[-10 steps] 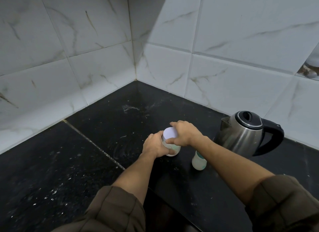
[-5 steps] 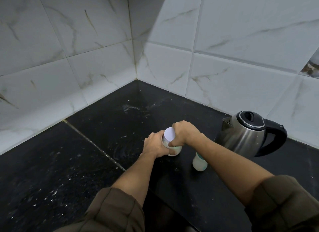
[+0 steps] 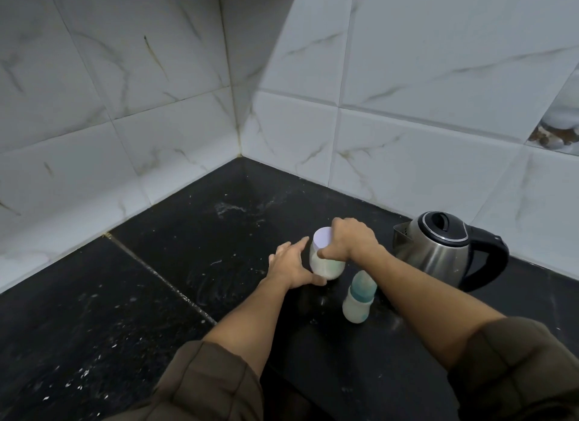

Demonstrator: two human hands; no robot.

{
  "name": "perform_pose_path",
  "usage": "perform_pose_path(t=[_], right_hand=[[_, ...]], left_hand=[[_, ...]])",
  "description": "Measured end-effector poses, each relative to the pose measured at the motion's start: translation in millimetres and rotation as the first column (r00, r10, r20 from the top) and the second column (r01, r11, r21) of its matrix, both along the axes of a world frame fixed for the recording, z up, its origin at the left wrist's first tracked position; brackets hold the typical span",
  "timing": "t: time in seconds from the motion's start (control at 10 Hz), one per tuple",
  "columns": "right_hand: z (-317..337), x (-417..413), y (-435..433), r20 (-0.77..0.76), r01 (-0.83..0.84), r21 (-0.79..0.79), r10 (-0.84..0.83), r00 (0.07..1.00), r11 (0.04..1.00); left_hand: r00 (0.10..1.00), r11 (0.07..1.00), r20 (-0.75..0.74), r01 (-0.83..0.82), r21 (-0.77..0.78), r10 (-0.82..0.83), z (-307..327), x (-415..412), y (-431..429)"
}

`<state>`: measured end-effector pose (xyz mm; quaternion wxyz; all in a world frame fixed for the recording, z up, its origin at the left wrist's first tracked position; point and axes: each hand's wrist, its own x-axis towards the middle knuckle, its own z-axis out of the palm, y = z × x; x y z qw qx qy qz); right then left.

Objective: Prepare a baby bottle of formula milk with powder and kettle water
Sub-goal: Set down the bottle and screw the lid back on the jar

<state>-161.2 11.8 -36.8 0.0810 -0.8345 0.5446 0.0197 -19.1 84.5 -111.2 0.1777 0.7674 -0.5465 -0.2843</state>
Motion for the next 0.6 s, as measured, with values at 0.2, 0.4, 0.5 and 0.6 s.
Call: perform_pose_path(t=[0.2,0.4,0.5,0.6], right_hand=[[4,-29,-21,-0.02,0.096,0.038,-0.095,0.995,0.995],[-9,-35,-29,-0.053,0.074,0.074,-0.07,0.996,0.995],[-10,-36,-28,-0.09,0.069,0.107,-0.06,0.994,0.992],[-5,-36,-31,-0.085,0.046,0.147,-0.034,0.996,0.988]], left_hand=[[0.998,0.997,0.064,0.005,-0.08,0.0,13,2,-9],[0.981,0.988,0.196,0.023,-0.151,0.007,19,0,-13],[0.962,0.982,0.271,0.023,-0.188,0.029,22,-1,-12],[0.951,0.962,0.303,0.03,-0.271,0.055,34,0,-19]])
